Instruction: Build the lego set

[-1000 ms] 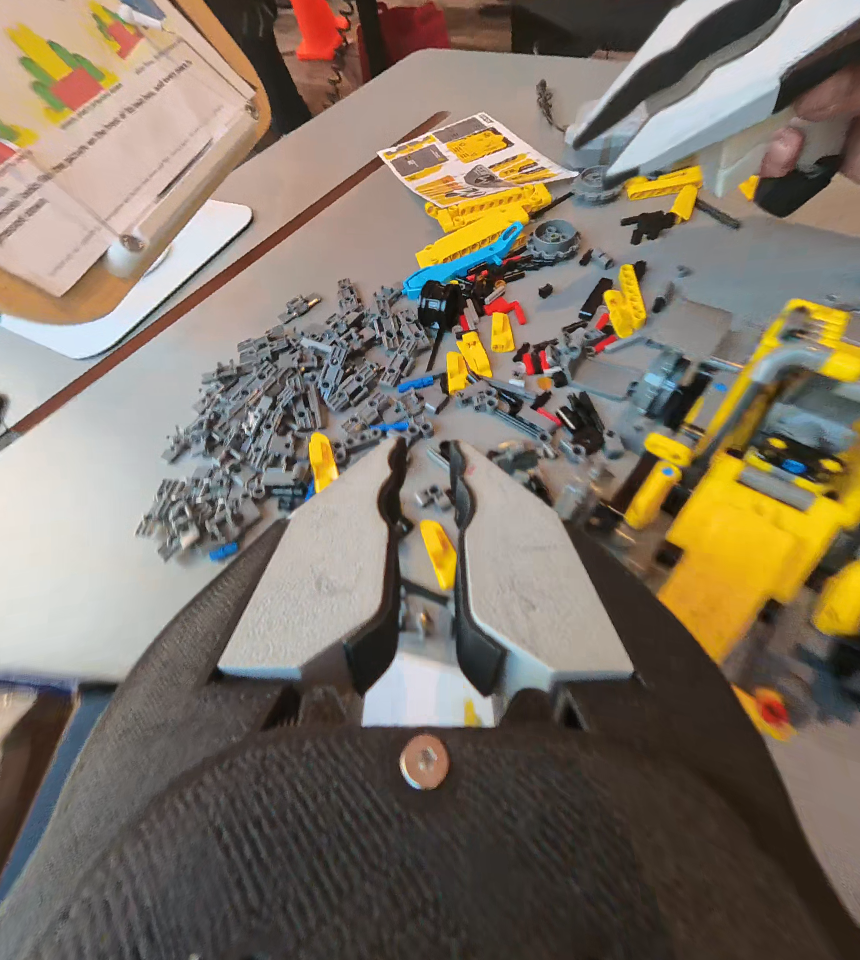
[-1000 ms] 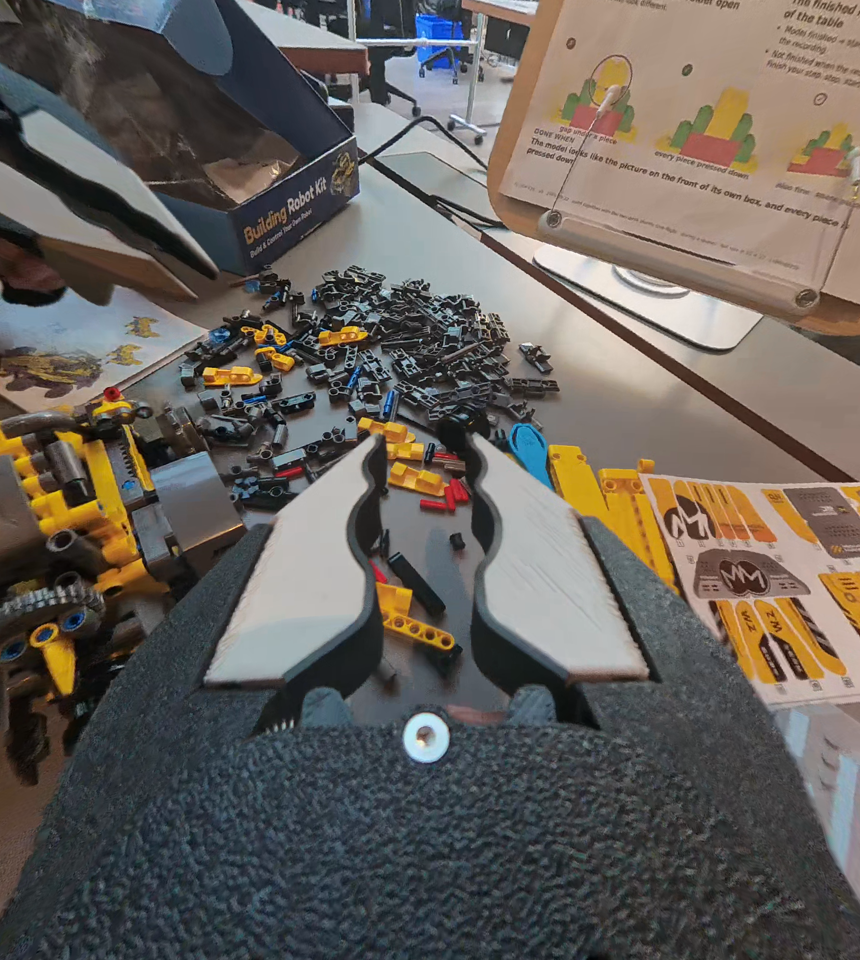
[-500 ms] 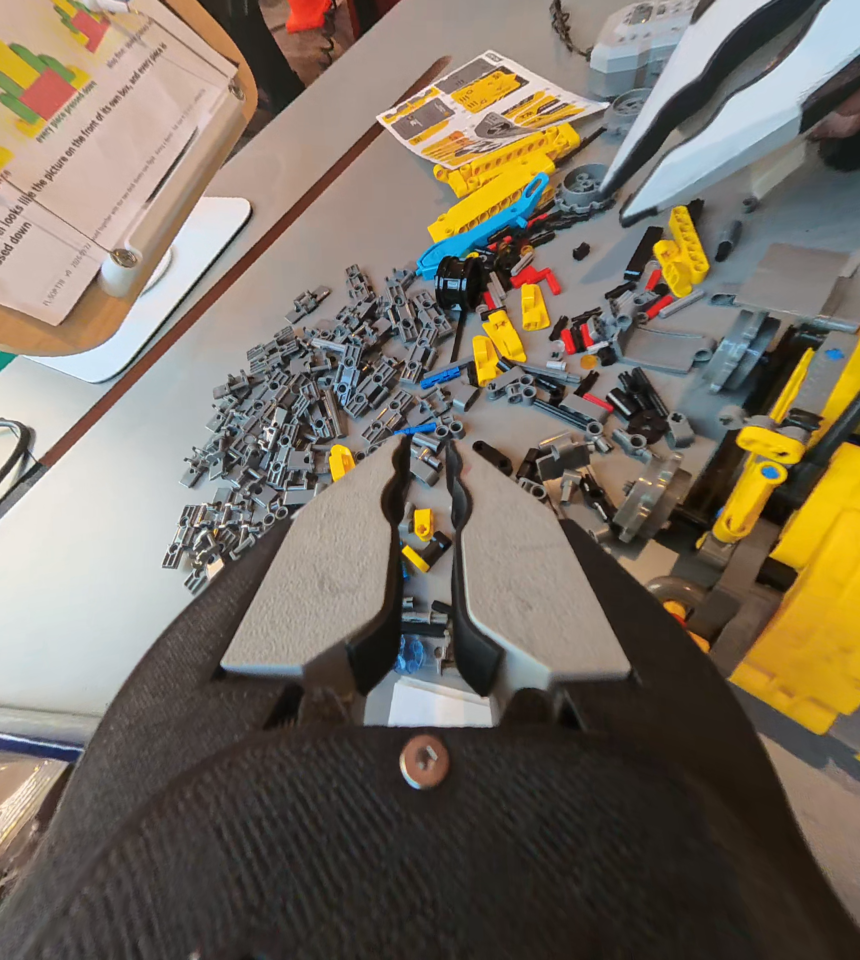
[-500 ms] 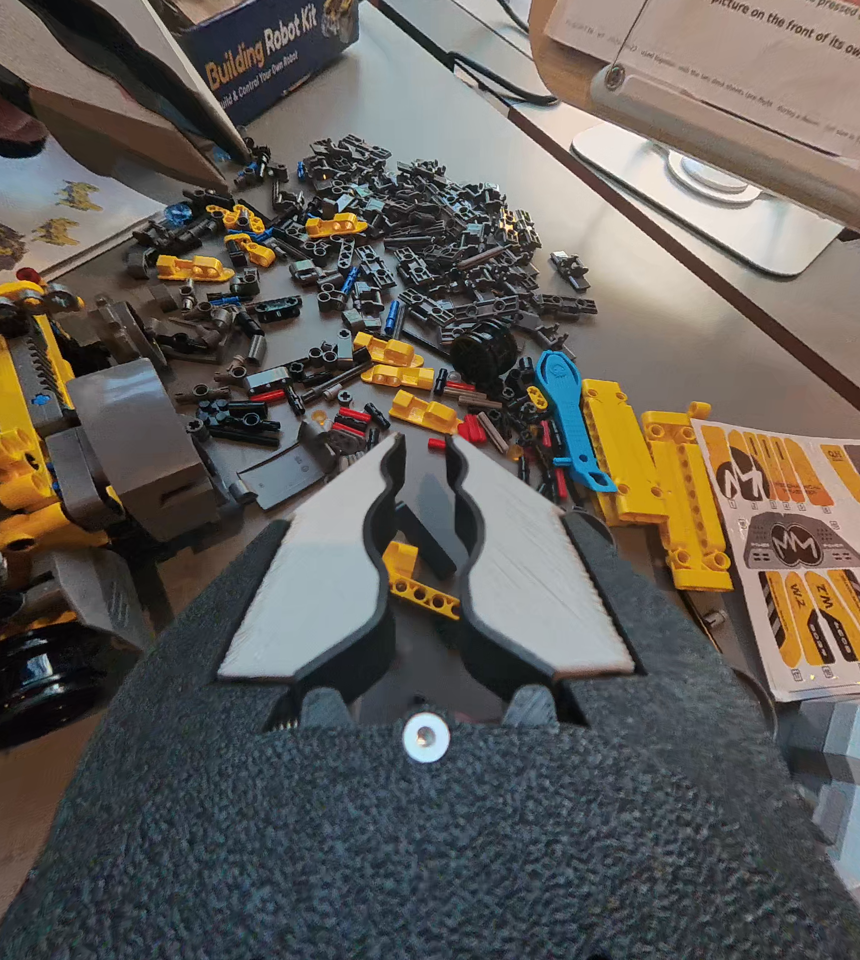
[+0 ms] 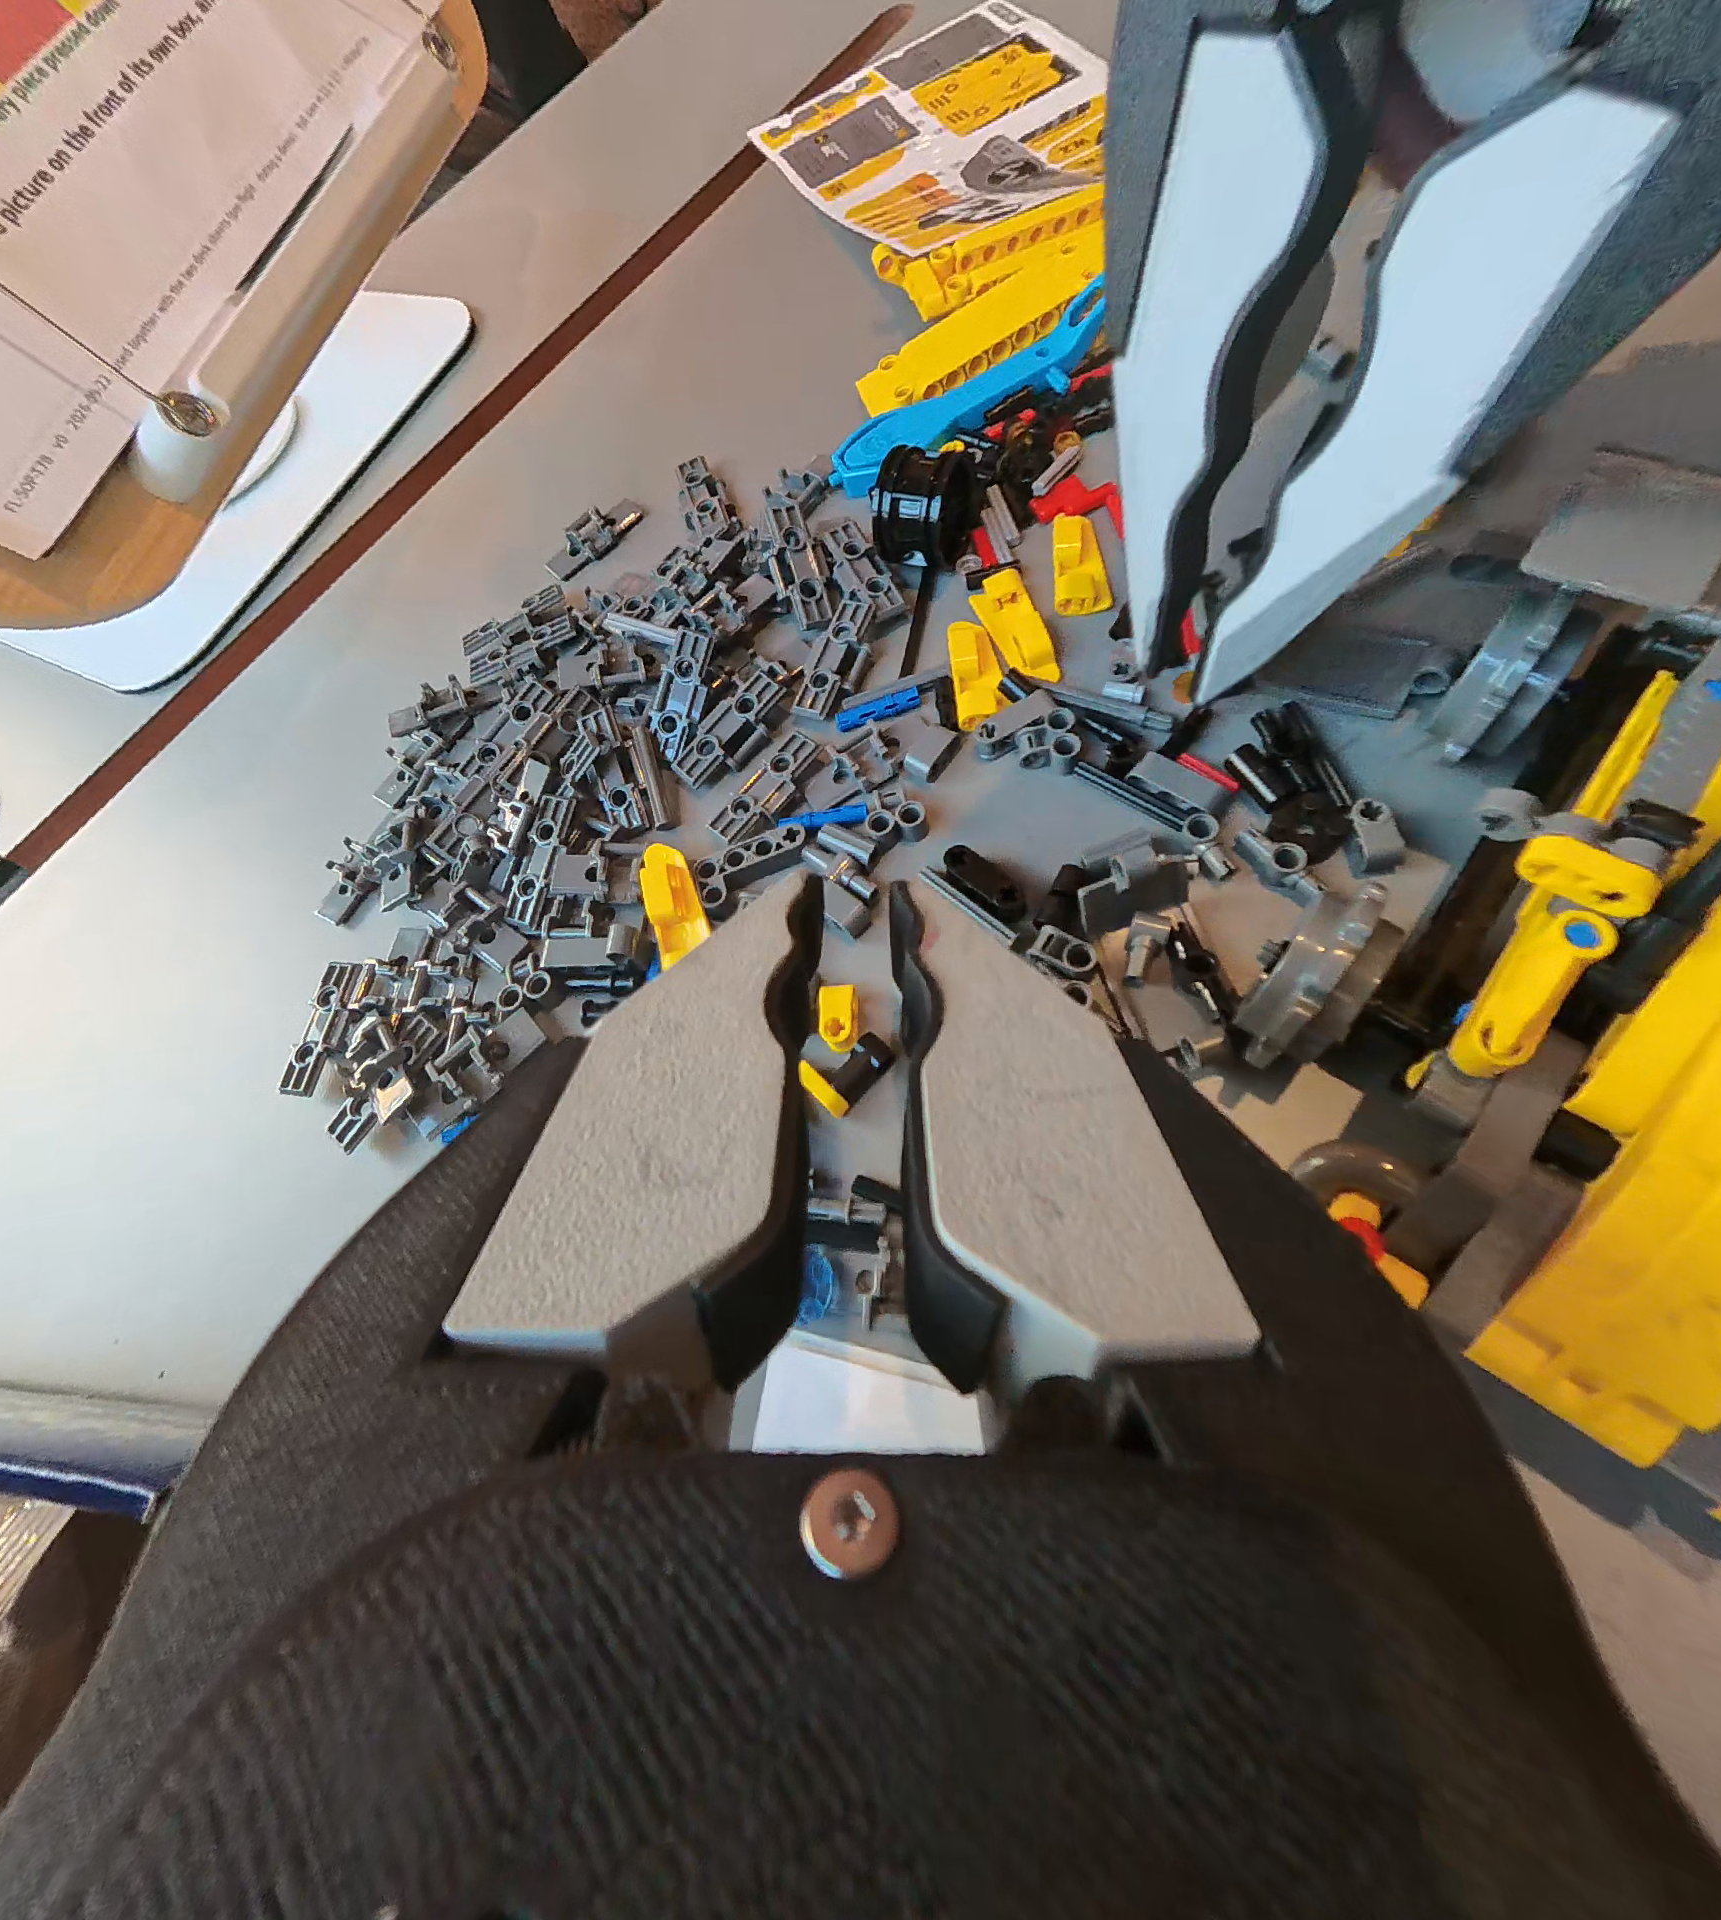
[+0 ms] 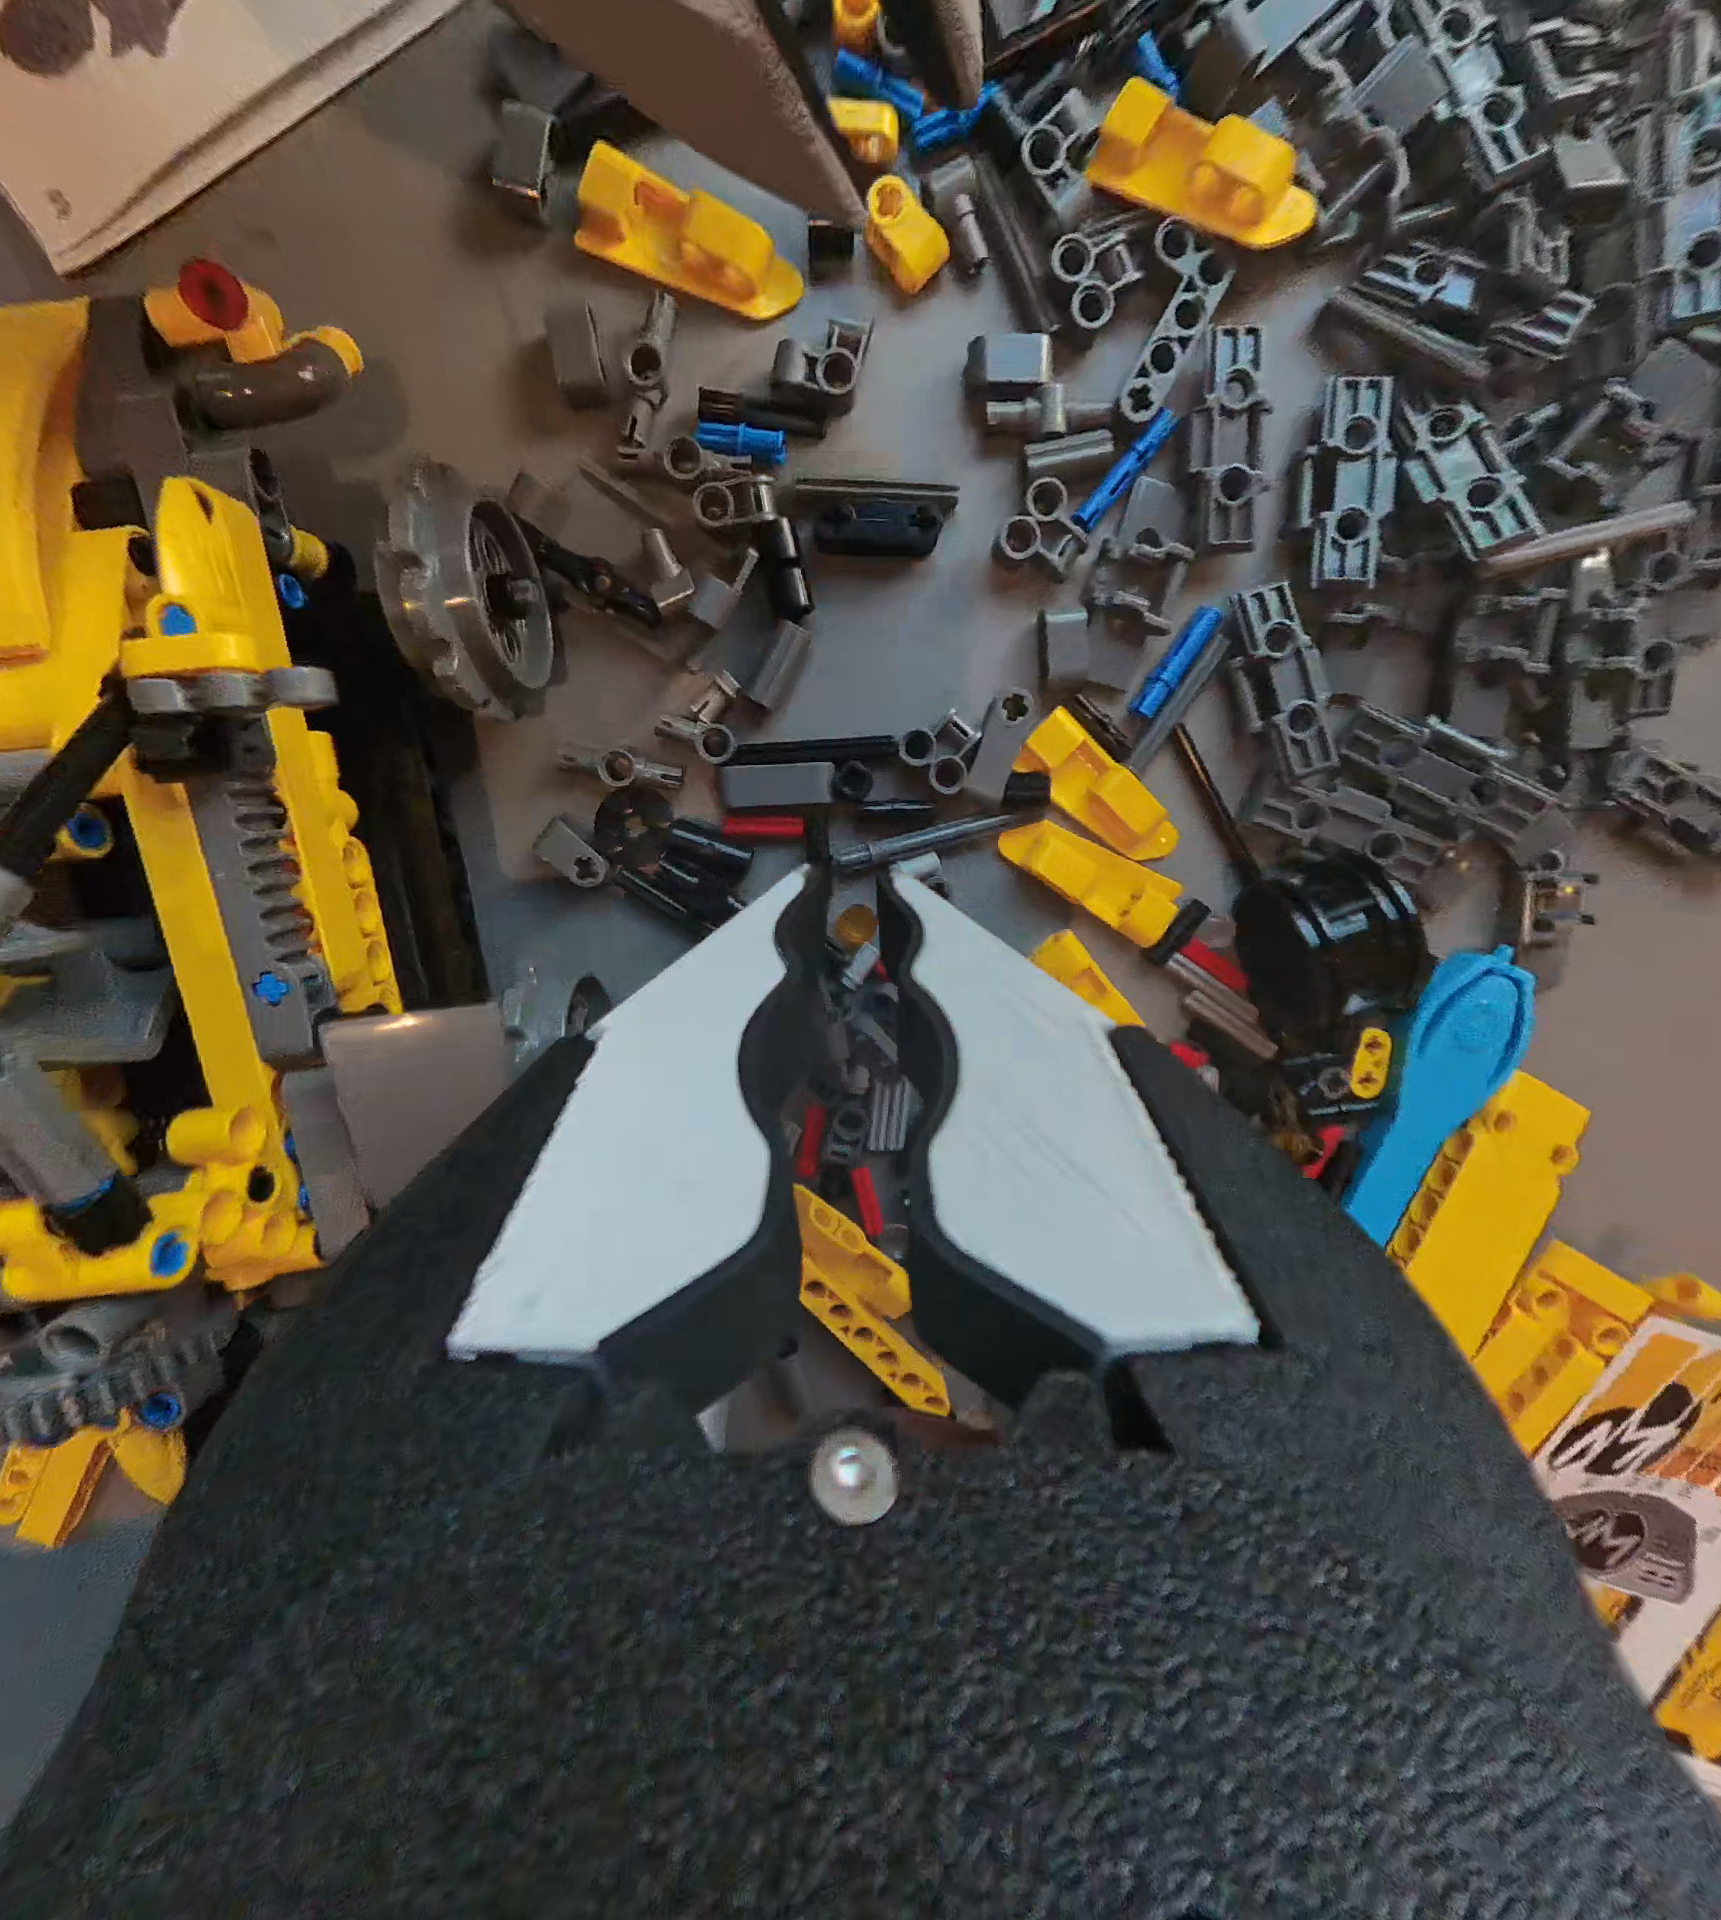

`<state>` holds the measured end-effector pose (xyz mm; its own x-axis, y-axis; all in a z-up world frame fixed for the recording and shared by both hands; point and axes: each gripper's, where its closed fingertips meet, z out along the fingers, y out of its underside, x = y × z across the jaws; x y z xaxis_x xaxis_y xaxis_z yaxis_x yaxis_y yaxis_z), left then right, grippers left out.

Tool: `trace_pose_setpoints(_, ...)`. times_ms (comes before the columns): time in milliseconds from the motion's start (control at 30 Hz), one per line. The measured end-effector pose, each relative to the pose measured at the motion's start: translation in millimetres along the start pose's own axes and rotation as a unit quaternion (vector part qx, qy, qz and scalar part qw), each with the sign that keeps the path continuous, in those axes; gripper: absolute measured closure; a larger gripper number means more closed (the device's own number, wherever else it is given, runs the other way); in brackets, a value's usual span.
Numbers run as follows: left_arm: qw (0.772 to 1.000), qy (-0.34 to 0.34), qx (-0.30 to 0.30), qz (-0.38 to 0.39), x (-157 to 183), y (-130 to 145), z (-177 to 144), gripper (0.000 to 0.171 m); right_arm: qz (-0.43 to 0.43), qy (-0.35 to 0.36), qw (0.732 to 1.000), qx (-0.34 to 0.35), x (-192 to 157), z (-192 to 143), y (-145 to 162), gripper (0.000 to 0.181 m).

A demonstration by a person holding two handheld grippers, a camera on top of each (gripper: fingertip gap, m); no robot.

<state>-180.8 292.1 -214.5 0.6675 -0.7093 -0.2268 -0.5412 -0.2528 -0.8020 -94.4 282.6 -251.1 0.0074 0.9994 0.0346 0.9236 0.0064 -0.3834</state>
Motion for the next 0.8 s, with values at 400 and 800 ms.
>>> trace_pose_setpoints(400,1.0,0.002,-0.018,-0.016,1,5,3,0.162,-0.005,-0.026,0.998,-0.051,-5,10,1,0.17)
trace_pose_setpoints(800,1.0,0.009,-0.021,-0.022,3,5,4,0.162,-0.02,-0.008,0.998,-0.058,-9,12,-5,0.181)
